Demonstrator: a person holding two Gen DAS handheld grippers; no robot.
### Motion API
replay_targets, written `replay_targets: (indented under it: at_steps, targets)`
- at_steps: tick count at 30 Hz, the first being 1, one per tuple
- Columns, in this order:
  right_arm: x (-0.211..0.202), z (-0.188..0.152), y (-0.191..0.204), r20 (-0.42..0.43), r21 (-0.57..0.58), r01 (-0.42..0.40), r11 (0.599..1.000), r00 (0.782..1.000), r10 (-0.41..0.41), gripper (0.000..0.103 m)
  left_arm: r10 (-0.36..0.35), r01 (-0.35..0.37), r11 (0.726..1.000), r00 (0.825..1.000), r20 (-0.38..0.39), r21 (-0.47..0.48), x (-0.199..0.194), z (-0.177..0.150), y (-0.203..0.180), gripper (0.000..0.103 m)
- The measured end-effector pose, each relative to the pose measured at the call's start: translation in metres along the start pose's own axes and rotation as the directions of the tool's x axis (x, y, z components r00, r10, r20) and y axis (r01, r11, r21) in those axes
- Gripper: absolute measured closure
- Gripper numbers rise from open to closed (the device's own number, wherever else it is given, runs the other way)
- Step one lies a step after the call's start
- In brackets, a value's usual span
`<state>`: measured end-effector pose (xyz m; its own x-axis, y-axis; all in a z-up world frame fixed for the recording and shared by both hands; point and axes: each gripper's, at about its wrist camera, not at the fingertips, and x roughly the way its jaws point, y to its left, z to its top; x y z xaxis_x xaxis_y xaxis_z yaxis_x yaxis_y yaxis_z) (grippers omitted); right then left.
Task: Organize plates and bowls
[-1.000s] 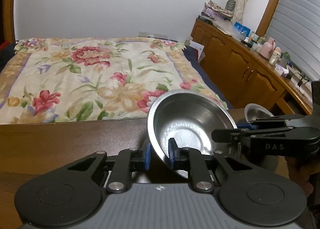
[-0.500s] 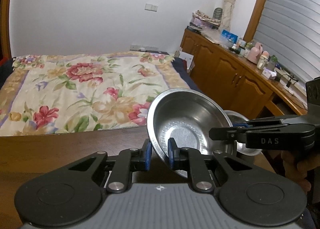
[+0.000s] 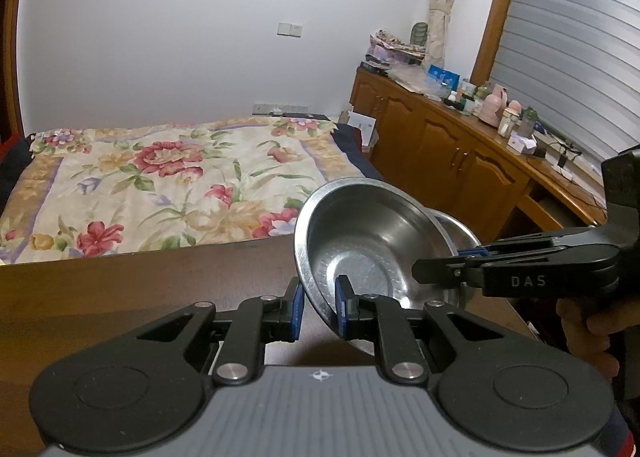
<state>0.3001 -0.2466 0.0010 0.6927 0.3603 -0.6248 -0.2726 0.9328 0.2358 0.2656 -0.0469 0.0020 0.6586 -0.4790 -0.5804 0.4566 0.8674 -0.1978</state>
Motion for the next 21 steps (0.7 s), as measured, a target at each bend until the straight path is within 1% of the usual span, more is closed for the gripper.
replay_targets:
  at_steps: [8,13,21]
  targets:
    - [-0.025,-0.015,0.014,0.013,-0.022,0.013,1.0,1.0,-0.013,0.085,-0.015,0.015,1.0,1.0,0.012,0.012,-0.025,-0.018,-0.013,0.085]
    - [-0.036,-0.028,0.013,0.011,-0.028,0.018,0.999,1.0,-0.018,0.085,-0.042,0.042,0.999,0.999,0.016,0.011,-0.036,-0.032,-0.022,0.085]
    - [-0.05,-0.043,0.016,0.01,-0.047,0.013,0.999,1.0,-0.012,0.085,-0.056,0.056,0.998,0.998,0.005,0.042,-0.048,-0.043,-0.033,0.085]
